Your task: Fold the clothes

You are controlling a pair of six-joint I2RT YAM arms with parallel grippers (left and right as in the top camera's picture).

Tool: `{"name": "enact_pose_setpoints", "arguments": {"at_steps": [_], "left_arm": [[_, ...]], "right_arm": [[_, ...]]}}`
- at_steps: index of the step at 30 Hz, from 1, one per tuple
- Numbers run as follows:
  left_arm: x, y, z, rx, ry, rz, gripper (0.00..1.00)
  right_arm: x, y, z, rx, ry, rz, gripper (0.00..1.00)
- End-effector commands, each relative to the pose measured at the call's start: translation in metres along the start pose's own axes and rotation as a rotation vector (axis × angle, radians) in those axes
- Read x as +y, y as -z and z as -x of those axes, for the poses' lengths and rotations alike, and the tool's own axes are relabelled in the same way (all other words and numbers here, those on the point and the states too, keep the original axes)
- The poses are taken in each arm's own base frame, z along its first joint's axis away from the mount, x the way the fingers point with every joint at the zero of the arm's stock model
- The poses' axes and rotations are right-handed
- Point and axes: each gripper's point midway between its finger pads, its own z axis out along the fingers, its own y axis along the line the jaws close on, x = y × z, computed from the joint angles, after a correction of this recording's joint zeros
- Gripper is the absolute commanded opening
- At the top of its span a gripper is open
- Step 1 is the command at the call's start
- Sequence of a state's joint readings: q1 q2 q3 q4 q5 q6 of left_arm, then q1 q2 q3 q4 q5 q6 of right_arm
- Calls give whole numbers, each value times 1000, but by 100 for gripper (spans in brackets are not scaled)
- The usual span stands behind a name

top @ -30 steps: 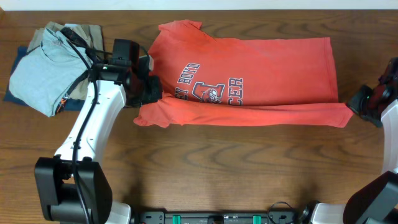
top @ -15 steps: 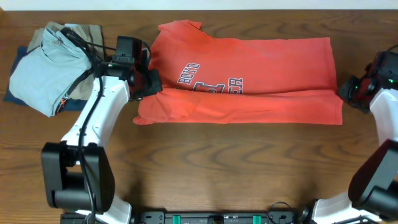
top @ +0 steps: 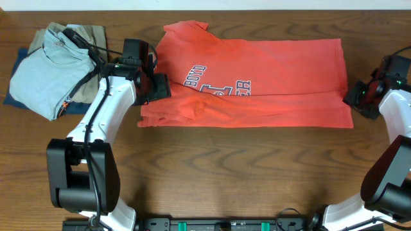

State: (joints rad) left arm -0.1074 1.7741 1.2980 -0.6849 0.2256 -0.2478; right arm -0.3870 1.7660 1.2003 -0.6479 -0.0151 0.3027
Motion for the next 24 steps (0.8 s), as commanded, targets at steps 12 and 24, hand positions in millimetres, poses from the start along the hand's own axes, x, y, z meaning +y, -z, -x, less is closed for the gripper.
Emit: {"name": "enact_pose_setpoints", "arguments": {"at_steps": [12,24], "left_arm": [[27,-32,-36,80,15,82,68],[57,-43,-69,148,20,204,68]], "right_arm": [[-31,-39,-43,12,15,-106,52],[-54,-47,-61,18,19,-204,1]]}}
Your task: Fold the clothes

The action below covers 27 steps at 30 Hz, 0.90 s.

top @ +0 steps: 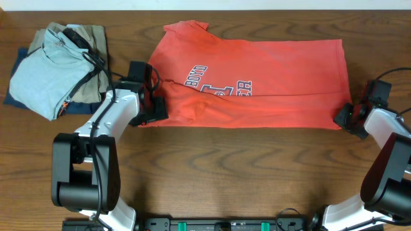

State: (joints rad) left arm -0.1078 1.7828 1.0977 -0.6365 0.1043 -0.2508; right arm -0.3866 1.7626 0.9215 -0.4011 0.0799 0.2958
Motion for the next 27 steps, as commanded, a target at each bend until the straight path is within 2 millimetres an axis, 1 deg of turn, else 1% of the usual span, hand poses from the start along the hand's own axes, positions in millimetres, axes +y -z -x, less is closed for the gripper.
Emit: {"name": "enact_pose_setpoints", "arguments": {"at_steps": [1,6,10,12,14,15,16,17,18,25,26,27], "left_arm": [[9,-7,-12,43,0,42,68],[13,-6,-24,93,2,59,69],[14,-7,-25,96,2,62,68],[19,-7,-25,90,0,89,67],[23,-8,-26,88,-1,109,59],[23,-10,-27,87,-1,108,50],[23,-11,-28,87,-1,108,39],[24,-13,-30,89,-1,109,31],[25,-15,-31,89,-1,109,27],[24,-26,-34,66,0,89,28],[24,-27,-35,67,-1,89,24],[25,-27,-35,68,-1,91,11]], "right_arm": [[-23,-3,-12,20,13,-124,1],[-30,-2,-12,20,11,-155,1],[-34,-3,-12,23,1,-159,1],[-34,-3,-11,23,0,-160,1],[-34,-3,-11,23,0,-160,1],[-34,-3,-11,23,-1,-160,1],[-35,-3,-11,23,-2,-160,1],[-36,-3,-11,23,-4,-161,1],[-36,-3,-11,25,-5,-162,1],[-42,-3,-13,36,-19,-170,1],[-43,-2,-14,39,-20,-171,1],[-44,-2,-14,41,-21,-173,1]]}}
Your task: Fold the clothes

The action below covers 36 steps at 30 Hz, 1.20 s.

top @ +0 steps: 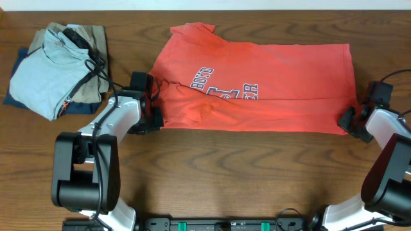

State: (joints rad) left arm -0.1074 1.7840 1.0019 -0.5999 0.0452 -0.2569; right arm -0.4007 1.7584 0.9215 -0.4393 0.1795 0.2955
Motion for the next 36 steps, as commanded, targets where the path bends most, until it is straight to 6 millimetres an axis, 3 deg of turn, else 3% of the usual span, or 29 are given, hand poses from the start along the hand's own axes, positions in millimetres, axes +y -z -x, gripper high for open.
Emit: {"name": "enact_pose_setpoints", "arguments": {"at_steps": [1,6,13,17,21,24,32,36], "left_arm": [[6,-9,-10,27,-7,23,6],[20,-9,-14,47,37,65,6],[40,-1,-56,218,182,141,6],[43,2,-66,259,185,160,6],[45,2,-66,258,178,167,7],[45,3,-64,251,160,165,16],[56,16,-42,153,149,234,17],[74,26,-35,95,189,324,17]], "right_arm": [[-21,-7,-12,40,-12,-66,1],[-41,-6,-15,47,-19,-154,1],[-63,-1,-17,49,-12,-272,0],[-65,-1,-17,49,-10,-281,1],[-65,-1,-17,50,-9,-281,1],[-65,-1,-17,48,-10,-281,1],[-65,-1,-16,46,-10,-280,4],[-65,-1,-16,45,-11,-280,9]]}}
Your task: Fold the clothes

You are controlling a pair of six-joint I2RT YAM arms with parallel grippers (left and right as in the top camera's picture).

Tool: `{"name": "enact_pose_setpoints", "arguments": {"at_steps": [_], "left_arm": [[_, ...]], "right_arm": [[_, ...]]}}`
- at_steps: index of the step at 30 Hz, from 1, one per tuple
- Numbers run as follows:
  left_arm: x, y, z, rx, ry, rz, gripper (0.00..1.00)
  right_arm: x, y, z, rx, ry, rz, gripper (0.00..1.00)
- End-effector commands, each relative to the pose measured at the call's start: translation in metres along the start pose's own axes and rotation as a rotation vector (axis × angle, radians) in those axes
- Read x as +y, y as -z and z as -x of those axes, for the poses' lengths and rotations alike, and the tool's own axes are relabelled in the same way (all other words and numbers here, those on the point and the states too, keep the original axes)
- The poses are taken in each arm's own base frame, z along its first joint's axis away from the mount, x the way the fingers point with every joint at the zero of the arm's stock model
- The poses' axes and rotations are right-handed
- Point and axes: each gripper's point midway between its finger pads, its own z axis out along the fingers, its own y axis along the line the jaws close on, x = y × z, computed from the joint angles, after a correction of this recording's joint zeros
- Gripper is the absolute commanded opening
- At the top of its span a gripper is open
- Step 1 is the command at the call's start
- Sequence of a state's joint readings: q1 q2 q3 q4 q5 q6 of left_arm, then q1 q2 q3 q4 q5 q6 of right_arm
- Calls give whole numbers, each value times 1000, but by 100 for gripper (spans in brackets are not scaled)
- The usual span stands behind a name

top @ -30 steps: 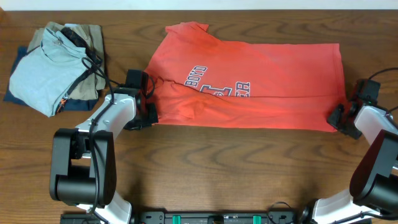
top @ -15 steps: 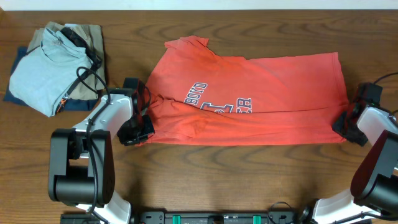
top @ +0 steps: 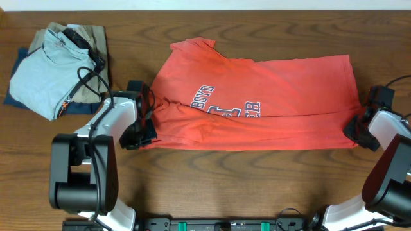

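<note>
An orange T-shirt (top: 282,90) with white lettering lies folded lengthwise across the middle of the table, collar end to the left. My left gripper (top: 146,131) is at the shirt's near left corner and looks shut on the hem. At the near right corner my right gripper (top: 354,131) looks shut on the cloth in the same way. The cloth hides the fingertips of both. The near edge of the shirt runs fairly straight between the two grippers.
A pile of folded clothes (top: 48,74), light blue on top of khaki and dark blue, sits at the far left. A black cable of the left arm crosses over its right side. The wooden table (top: 225,186) shows in front of the shirt.
Both grippers are closer to the front edge of the table, and the shirt's near edge has come with them. The whole shirt lies a little nearer the front.
At first my left gripper was at the shirt's left side and my right gripper stood off its right edge. Then both were at the near corners. After that the shirt lay shifted to the right, and now it lies nearer the front, held at both corners.
</note>
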State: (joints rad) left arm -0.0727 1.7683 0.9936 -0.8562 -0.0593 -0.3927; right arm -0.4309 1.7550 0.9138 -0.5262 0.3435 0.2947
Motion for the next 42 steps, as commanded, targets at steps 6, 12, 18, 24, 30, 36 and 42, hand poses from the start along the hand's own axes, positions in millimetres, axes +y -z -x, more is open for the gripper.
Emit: {"name": "enact_pose_setpoints", "arguments": {"at_steps": [6,12,18,24,30,36,42], "left_arm": [[32,21,22,-128,99,102,24],[15,46,23,-182,85,-40,24],[-42,91,26,-296,-107,-357,33],[-87,101,11,-346,-353,-410,45],[-127,87,-18,-309,-549,-391,50],[-153,59,-47,-221,-664,-351,56],[-179,42,-64,-207,-755,-342,61]], "right_arm": [[-20,-7,-2,0,-10,-86,13],[-15,-2,0,-6,-13,-55,34],[-7,22,11,-51,-37,40,55],[4,63,28,-148,-70,190,60],[13,72,26,-144,-67,260,56],[15,64,17,-97,-55,254,57],[15,63,15,-92,-54,252,58]]}}
